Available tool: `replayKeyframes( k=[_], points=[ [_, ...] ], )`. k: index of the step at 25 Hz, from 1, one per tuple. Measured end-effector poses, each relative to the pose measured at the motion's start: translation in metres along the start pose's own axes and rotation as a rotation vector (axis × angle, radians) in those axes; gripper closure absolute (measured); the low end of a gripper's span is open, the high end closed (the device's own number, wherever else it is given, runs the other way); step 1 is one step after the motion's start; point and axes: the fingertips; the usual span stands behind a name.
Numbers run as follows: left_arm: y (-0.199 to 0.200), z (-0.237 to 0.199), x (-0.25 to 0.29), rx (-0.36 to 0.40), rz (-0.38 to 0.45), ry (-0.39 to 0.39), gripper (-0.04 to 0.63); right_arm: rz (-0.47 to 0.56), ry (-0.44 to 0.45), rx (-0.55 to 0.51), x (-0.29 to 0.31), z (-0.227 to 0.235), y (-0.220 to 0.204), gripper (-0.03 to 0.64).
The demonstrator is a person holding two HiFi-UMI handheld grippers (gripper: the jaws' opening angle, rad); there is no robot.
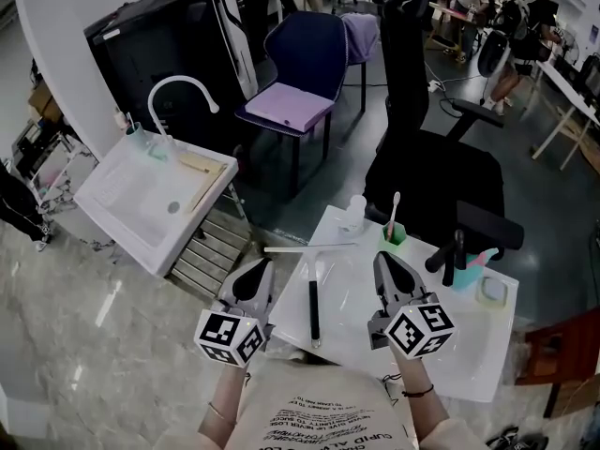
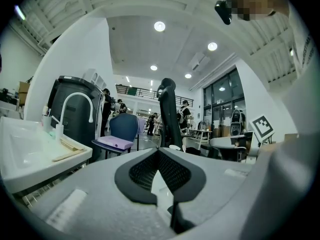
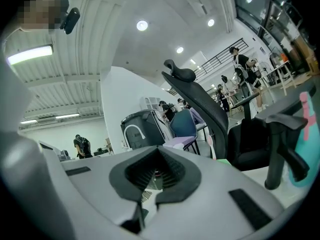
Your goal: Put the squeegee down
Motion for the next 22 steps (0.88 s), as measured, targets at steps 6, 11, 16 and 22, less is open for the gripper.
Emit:
replayKeyframes(
  k=[6,11,16,22],
  points=[
    [0.006,0.001,-0.008,0.000,0.007,0.014,0.574,0.002,-0.009,-0.032,-0.006,0.000,0.004,0.612],
    [0.006,-0.002,-0.016,0.000,0.013,0.034,0.574,-0.008,-0.020,-0.024,-0.012,0.006,-0.002,0.612],
    [0.007,-0.003,-0.025,0.000,0.019,0.051,0.574,-0.013,-0.026,-0.036,-0.017,0.007,-0.004,0.613],
    [0.007,-0.005,-0.032,0.003,0.022,0.060,0.572,-0.013,-0.020,-0.065,-0.020,0.002,-0.005,0.612]
  ],
)
Point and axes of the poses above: the fingertips, and each gripper's own axes: x forward along the fingers, z to its right, y out of its top, and after that the axes turned 3 degrees about -x, right-handed
